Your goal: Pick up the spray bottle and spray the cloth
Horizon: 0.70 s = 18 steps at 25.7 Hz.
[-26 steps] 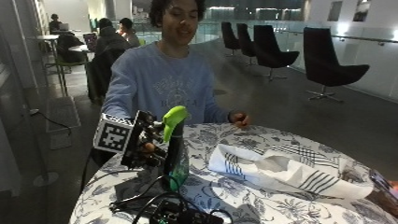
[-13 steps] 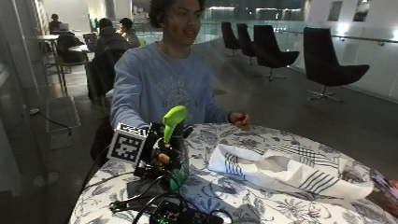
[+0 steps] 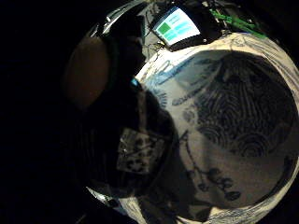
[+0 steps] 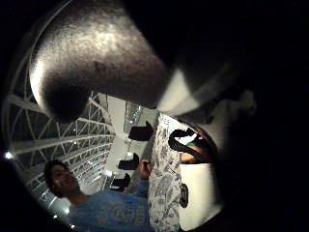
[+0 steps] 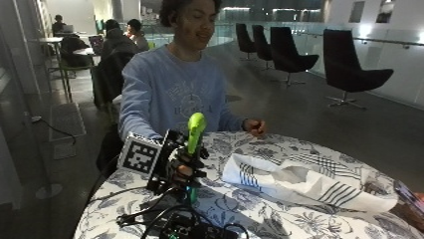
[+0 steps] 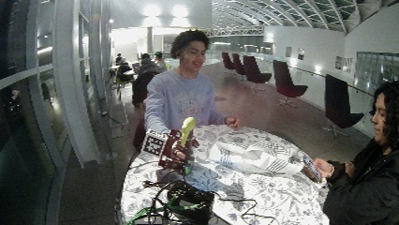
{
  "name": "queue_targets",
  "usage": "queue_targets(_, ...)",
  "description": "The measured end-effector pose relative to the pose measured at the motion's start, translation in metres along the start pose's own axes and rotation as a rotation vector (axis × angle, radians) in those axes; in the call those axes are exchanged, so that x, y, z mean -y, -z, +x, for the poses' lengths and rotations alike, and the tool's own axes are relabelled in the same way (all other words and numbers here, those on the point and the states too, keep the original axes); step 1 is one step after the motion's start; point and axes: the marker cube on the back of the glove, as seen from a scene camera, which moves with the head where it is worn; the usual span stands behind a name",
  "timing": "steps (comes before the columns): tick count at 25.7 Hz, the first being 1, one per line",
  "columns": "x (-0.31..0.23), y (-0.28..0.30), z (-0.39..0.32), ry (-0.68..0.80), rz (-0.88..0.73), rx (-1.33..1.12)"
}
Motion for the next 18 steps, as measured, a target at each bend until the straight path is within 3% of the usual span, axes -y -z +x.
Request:
queue_targets(4, 0.003, -0.005, -0.030, 0.033, -0.167, 0.069)
queue_targets(10, -0.006, -0.035, -0.095, 0.050, -0.554, 0.257)
queue_targets(18, 0.011, -0.075, -0.138, -0.091, -0.874, 0.298)
